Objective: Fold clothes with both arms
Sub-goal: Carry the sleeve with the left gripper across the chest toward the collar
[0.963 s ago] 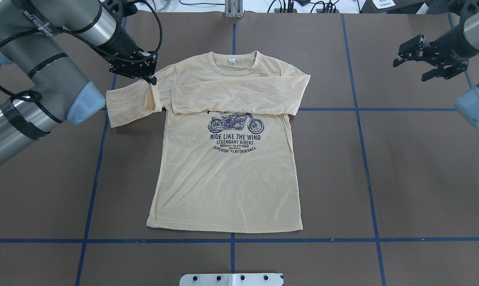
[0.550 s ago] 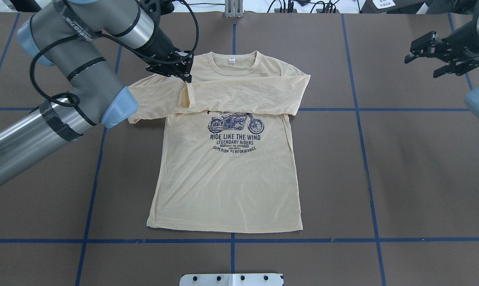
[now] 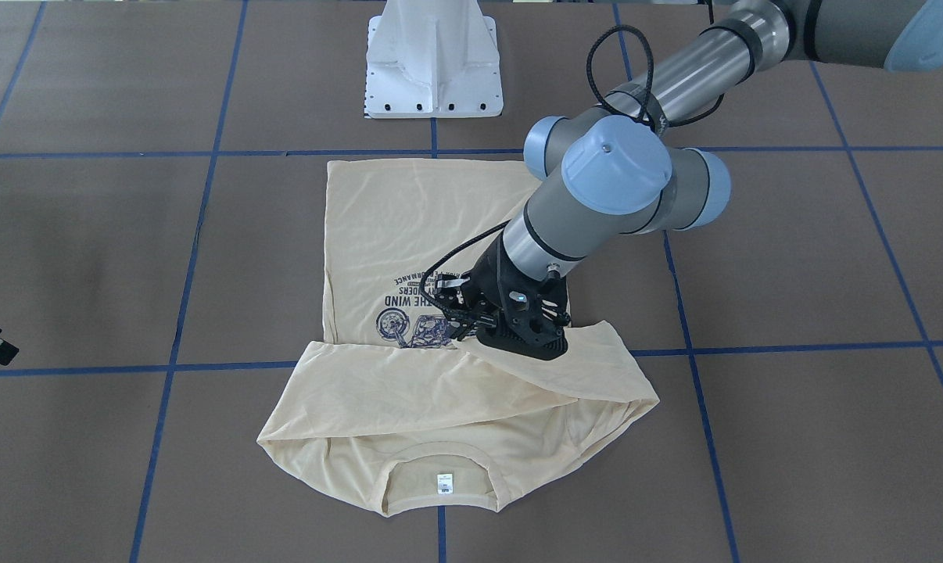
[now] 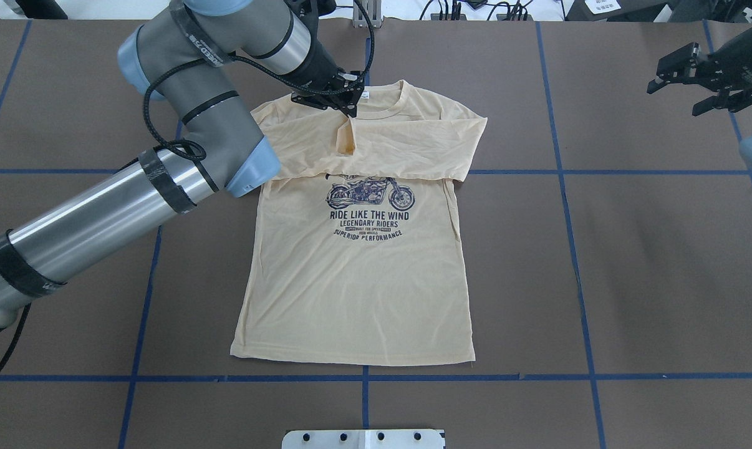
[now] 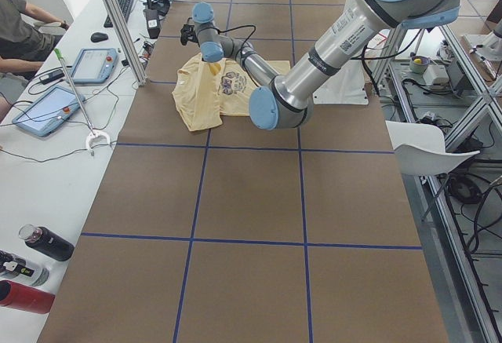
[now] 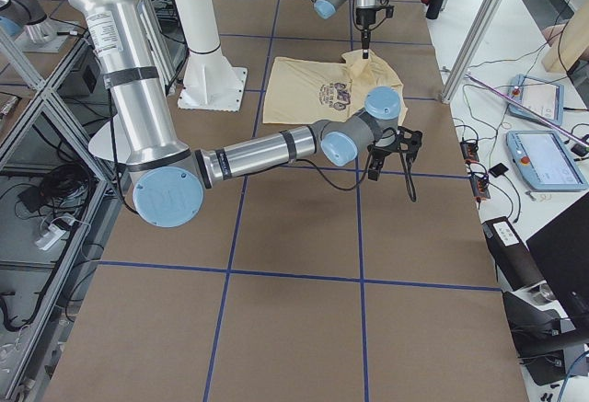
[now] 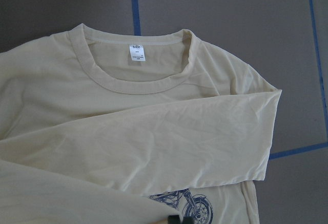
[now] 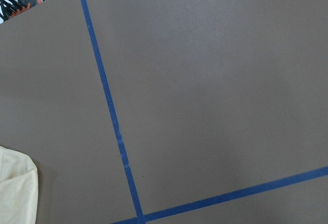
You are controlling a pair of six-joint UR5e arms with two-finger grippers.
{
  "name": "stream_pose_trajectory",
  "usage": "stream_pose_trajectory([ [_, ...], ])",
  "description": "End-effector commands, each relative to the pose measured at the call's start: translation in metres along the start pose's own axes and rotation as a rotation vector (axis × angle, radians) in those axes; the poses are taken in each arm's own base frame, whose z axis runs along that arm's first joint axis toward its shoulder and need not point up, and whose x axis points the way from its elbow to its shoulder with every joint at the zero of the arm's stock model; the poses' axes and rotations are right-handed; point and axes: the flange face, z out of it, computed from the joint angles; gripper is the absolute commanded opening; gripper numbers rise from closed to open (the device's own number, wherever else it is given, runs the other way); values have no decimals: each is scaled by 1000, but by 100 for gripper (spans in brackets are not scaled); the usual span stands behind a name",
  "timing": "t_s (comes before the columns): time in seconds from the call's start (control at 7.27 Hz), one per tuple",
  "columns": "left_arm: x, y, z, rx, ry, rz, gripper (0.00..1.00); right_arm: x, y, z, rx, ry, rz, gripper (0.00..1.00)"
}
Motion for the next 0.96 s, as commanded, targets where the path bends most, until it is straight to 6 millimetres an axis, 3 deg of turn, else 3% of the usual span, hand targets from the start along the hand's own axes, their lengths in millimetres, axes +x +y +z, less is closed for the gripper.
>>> stream_pose_trajectory([
  [0.0,41,-9,11,59,17,27,0,0,-2,-1,7,2,1,98],
  [0.14,54,-2,22,99,9,43,0,1,-2,-1,8,4,2,98],
  [0.28,72,-10,30,104,7,43,0,2,-2,-1,10,5,2,98],
  [0.83,81,-8,71,171,15,19,0,1,-2,-1,11,4,1,99],
])
